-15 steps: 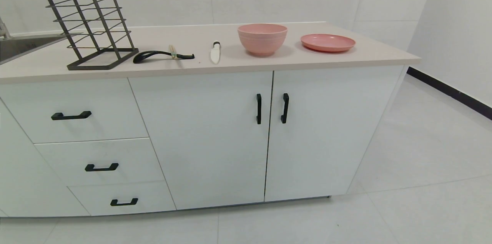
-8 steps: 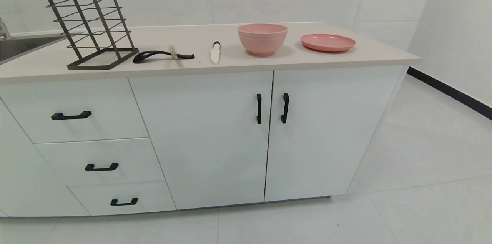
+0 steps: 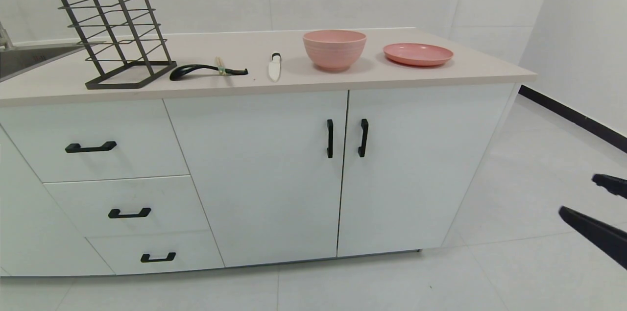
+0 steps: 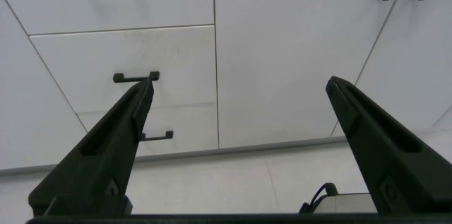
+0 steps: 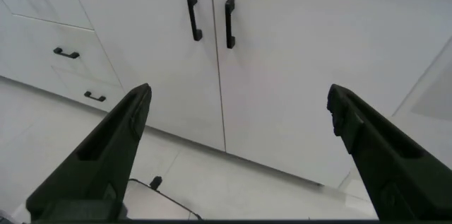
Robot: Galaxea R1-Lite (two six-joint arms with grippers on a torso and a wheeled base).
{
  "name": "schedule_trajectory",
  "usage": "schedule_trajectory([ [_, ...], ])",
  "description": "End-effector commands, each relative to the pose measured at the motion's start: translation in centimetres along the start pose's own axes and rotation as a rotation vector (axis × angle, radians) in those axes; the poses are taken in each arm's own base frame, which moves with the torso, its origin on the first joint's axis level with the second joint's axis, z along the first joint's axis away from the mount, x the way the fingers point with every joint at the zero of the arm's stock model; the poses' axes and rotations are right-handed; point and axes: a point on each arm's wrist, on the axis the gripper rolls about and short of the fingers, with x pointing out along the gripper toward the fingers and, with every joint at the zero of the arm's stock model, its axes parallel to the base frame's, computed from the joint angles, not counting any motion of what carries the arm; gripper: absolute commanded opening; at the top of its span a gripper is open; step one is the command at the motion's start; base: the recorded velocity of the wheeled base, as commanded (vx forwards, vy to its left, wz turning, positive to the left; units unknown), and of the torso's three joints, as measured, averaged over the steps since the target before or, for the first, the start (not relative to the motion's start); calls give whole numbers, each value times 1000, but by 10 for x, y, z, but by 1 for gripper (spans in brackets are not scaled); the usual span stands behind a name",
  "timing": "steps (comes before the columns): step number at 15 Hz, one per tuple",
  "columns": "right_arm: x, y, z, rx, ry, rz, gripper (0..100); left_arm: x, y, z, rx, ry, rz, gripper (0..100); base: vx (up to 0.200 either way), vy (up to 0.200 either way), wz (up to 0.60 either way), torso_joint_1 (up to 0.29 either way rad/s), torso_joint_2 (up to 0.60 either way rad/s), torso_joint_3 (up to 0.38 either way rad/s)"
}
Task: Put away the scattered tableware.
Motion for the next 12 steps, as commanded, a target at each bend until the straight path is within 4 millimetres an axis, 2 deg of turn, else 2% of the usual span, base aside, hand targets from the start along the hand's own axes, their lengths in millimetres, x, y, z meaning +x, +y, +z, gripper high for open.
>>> schedule_trajectory([
  [1, 56, -14, -15, 12, 127, 46, 100, 0, 0, 0, 0, 0, 1, 100, 0, 0, 0, 0, 0, 0],
  [6, 90, -20, -20, -40, 146, 115, 100, 0, 0, 0, -2, -1, 1, 100, 0, 0, 0, 0, 0, 0],
  [11, 127, -29, -37, -101, 168, 198, 100, 0, 0, 0, -5, -1, 0, 100, 0, 0, 0, 0, 0, 0],
  [12, 140, -29, -41, -109, 153, 224, 100, 0, 0, 0, -5, -1, 0, 100, 0, 0, 0, 0, 0, 0],
])
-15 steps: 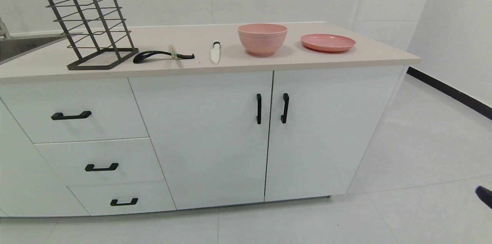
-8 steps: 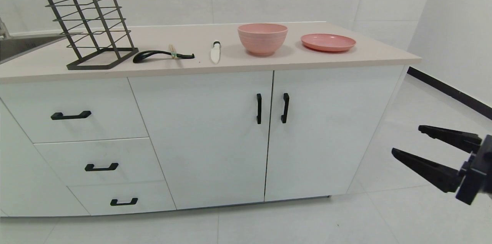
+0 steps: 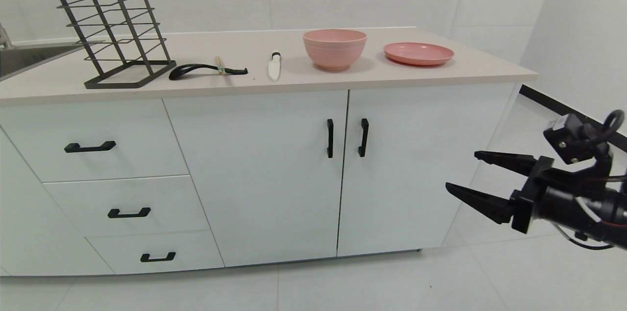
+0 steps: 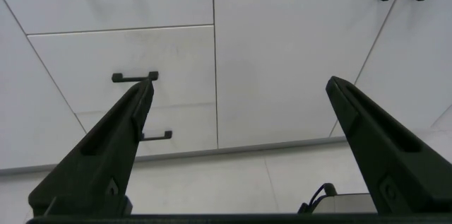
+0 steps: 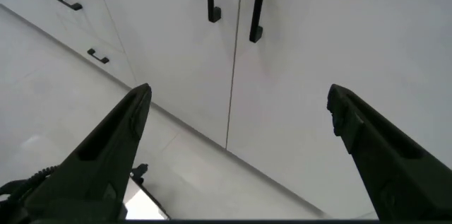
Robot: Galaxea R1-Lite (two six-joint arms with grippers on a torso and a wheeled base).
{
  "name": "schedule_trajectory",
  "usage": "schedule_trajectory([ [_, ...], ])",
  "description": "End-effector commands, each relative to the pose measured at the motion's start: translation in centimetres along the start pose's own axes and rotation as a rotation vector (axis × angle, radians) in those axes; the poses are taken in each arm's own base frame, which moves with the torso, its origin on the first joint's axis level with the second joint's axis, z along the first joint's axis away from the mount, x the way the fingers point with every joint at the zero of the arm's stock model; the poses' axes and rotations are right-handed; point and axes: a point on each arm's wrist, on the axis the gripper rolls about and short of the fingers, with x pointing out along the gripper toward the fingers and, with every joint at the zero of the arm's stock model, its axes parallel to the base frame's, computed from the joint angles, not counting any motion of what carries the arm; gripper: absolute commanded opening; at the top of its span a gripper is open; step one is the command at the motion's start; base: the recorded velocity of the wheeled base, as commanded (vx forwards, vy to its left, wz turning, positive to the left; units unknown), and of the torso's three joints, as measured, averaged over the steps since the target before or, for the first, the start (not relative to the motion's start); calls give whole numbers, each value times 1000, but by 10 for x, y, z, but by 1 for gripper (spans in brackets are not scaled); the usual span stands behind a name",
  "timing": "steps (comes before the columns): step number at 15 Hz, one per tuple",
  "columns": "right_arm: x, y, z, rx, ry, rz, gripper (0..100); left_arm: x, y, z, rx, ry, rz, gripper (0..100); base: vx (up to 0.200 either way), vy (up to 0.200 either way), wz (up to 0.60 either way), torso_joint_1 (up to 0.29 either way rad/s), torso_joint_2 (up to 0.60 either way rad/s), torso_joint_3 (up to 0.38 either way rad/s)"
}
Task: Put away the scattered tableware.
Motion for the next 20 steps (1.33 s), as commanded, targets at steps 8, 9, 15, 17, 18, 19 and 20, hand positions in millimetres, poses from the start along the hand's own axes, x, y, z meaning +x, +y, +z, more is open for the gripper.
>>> schedule_trajectory([
  [8, 122, -15, -30, -25, 9, 136, 100, 0, 0, 0, 0, -3, -6, 100, 0, 0, 0, 0, 0, 0],
  [9, 127, -16, -32, -26, 9, 139, 100, 0, 0, 0, 2, -3, -6, 100, 0, 0, 0, 0, 0, 0],
  [15, 122, -16, -30, -32, -9, 149, 100, -9, -2, 39, 67, -248, -93, 100, 0, 0, 0, 0, 0, 0],
  [17, 123, -15, -28, -40, -22, 154, 100, -18, -4, 75, 67, -348, -158, 100, 0, 0, 0, 0, 0, 0],
  [18, 124, -12, -27, -41, -30, 192, 100, -19, -4, 84, 52, -319, -212, 100, 0, 0, 0, 0, 0, 0],
  [19, 125, -10, -27, -41, -34, 234, 100, -16, -3, 94, 21, -271, -277, 100, 0, 0, 0, 0, 0, 0],
  [20, 125, -10, -27, -38, -36, 248, 100, -13, -3, 98, 14, -240, -338, 100, 0, 0, 0, 0, 0, 0],
])
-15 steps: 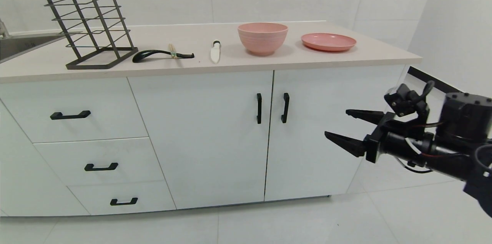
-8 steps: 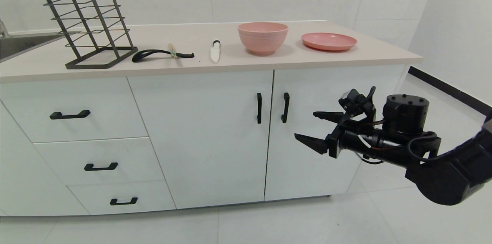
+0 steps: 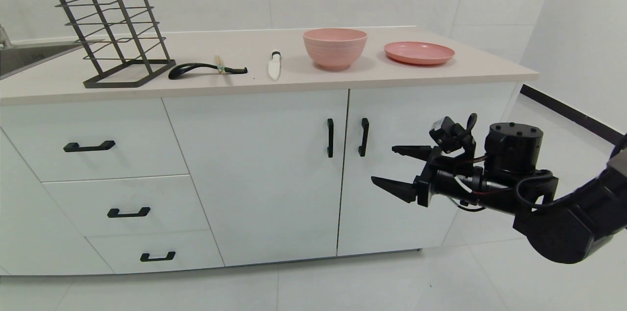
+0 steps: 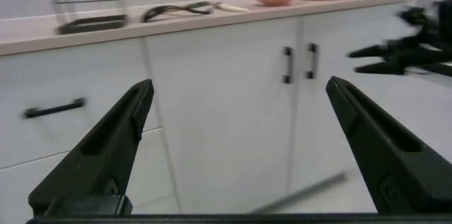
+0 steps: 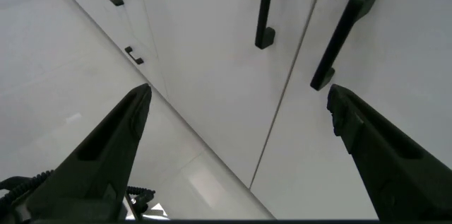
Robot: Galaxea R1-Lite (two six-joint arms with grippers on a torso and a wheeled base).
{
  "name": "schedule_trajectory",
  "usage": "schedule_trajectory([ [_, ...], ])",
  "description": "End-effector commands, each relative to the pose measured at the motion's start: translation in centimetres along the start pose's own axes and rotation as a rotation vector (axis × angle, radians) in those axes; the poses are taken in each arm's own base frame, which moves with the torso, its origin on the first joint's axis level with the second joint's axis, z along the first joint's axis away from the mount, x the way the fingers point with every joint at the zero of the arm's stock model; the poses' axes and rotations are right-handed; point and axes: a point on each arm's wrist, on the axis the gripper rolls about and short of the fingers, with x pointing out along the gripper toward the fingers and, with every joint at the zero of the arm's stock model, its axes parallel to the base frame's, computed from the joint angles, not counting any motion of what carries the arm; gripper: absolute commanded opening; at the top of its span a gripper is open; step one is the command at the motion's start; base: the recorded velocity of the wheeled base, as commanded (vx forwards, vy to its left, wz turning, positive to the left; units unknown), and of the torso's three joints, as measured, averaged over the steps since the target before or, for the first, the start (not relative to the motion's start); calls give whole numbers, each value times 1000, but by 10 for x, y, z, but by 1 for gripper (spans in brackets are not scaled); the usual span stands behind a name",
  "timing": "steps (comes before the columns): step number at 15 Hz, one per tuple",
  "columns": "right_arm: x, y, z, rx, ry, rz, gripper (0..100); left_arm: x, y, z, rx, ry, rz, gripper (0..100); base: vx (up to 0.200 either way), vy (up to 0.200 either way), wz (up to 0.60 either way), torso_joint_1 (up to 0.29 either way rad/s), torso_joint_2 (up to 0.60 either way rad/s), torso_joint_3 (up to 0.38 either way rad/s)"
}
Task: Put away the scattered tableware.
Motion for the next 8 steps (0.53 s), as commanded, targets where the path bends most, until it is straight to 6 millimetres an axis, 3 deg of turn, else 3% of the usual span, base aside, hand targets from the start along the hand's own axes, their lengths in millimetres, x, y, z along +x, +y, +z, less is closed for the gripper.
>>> schedule_trajectory([
  [1, 0, 0, 2, -7, -11, 16, 100, 24, 7, 17, -79, 116, -243, 100, 0, 0, 0, 0, 0, 0],
  [4, -1, 0, 1, -7, -7, 15, 100, 58, 10, 25, -130, 221, -409, 100, 0, 0, 0, 0, 0, 0],
  [5, -1, 0, 2, -10, -10, 16, 100, 81, 11, 28, -145, 246, -472, 100, 0, 0, 0, 0, 0, 0],
  [8, -1, 1, 2, -8, -11, 19, 100, 111, 8, 25, -118, 259, -550, 100, 0, 0, 0, 0, 0, 0],
])
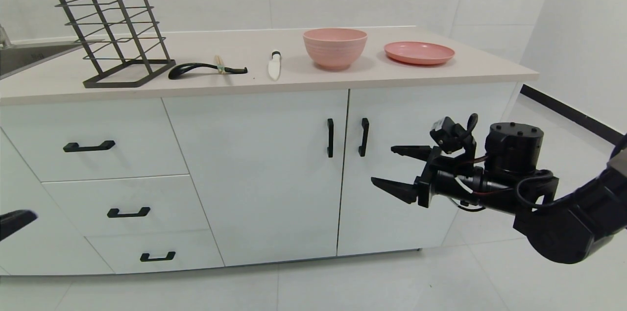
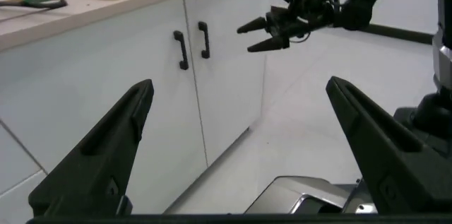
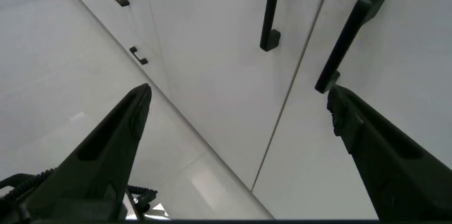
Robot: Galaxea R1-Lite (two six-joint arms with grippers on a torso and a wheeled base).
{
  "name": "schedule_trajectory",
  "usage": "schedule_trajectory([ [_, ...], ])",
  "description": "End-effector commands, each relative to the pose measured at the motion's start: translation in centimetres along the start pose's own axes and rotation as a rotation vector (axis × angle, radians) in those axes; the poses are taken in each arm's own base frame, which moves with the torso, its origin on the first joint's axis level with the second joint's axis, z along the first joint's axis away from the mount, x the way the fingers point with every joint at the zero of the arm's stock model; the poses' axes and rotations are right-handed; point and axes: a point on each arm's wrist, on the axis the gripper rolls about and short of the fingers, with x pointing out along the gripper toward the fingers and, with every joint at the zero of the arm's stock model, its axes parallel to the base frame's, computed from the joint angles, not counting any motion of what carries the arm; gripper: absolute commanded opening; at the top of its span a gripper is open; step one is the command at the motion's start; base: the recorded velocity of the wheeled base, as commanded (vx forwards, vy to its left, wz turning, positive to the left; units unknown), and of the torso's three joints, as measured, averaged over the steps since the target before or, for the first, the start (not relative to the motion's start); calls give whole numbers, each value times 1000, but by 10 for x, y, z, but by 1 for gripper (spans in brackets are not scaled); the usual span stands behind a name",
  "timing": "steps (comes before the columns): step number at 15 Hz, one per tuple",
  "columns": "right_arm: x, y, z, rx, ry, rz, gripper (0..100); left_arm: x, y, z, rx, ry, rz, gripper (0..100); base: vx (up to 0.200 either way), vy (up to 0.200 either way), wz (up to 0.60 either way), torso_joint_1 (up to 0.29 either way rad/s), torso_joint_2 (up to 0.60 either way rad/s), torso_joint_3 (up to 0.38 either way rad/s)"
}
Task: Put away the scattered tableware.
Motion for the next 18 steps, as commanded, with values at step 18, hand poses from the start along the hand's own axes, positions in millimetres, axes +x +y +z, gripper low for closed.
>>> schedule_trajectory([
  [18, 61, -49, -19, -45, -47, -28, 100, 236, 27, -46, 61, 214, -379, 100, 0, 0, 0, 0, 0, 0],
])
